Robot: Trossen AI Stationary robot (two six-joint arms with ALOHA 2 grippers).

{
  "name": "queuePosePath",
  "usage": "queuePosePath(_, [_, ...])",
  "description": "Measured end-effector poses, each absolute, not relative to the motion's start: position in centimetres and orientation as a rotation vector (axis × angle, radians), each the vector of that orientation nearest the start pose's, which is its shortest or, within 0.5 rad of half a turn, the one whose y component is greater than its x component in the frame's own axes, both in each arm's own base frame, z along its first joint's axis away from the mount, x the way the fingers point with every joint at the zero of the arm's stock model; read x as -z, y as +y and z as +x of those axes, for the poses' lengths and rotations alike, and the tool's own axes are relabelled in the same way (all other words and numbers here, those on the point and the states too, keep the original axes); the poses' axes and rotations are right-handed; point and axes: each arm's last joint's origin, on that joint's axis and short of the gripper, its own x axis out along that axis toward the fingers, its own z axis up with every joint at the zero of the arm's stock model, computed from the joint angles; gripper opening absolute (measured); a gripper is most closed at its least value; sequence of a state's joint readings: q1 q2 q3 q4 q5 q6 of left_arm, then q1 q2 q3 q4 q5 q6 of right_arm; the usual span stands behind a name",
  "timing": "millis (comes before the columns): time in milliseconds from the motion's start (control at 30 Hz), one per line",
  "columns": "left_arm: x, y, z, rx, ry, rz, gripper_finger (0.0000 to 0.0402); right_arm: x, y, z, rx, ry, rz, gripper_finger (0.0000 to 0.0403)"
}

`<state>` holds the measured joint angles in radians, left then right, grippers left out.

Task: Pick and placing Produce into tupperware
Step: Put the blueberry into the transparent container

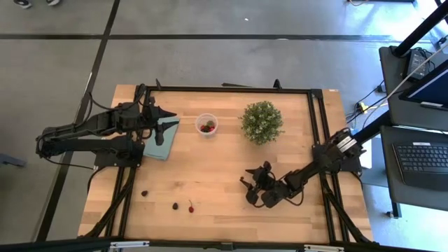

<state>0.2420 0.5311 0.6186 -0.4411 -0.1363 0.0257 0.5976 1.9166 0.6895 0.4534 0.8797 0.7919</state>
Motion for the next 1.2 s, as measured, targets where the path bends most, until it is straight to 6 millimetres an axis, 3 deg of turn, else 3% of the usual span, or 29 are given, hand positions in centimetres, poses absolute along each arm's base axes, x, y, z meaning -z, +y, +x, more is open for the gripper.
queuePosePath(333, [-27.9,3.2,11.5,-0.372,0.423,-0.021,0.014,-6.0,15.8,27.1,0.458,0.425,0.256,0.025])
queuePosePath(633, [-27.8,3.2,11.4,-0.372,0.435,-0.022,0.014,-5.9,15.8,27.2,0.452,0.44,0.199,0.0219])
queuePosePath(933, [-27.8,3.2,11.4,-0.372,0.435,-0.021,0.014,-6.2,14.9,28.6,0.416,0.48,0.229,0.0198])
queuePosePath(1200, [-27.6,3.2,11.3,-0.371,0.456,-0.022,0.014,-5.8,15.2,28.1,0.412,0.539,0.21,0.0186])
